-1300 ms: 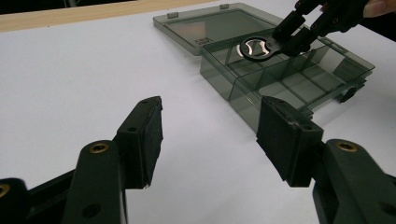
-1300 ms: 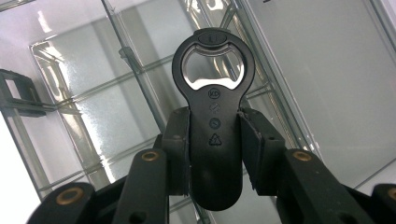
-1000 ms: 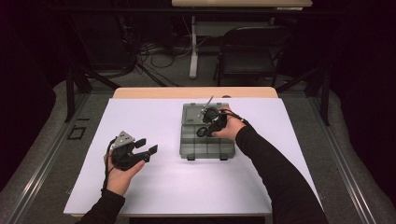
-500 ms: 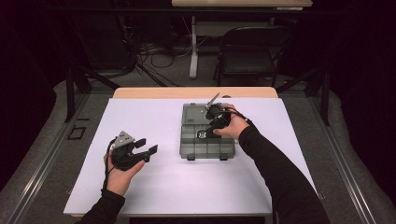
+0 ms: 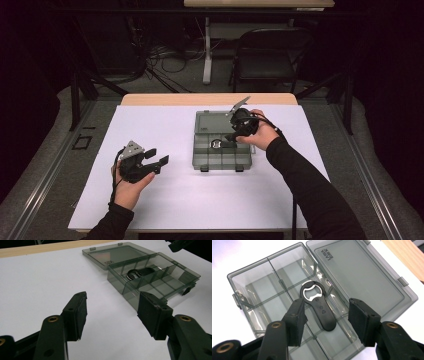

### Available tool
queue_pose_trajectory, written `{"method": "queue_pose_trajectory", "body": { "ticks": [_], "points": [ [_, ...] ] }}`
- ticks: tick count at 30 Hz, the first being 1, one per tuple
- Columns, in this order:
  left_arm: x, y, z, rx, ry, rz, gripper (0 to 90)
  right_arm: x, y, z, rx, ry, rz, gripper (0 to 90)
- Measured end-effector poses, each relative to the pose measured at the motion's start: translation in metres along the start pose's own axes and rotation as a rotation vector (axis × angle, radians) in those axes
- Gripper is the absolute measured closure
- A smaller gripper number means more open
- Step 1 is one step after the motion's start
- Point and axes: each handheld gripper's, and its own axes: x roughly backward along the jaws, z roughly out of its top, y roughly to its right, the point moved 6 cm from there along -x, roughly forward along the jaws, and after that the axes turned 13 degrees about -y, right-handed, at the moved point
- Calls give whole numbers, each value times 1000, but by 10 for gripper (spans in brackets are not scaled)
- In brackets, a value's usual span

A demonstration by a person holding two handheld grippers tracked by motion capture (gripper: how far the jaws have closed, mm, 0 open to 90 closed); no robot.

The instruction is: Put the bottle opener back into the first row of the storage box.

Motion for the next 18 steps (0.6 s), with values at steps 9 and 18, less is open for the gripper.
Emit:
{"method": "queue_pose_trajectory", "body": {
  "ticks": [9, 18],
  "points": [
    [-3, 3, 1, -5, -5, -8, 407, 6, 11, -18, -58, 32, -22, 438],
    [-7, 6, 7, 44, 7, -34, 464, 14, 25, -41, -130, 69, -19, 439]
  ]
}}
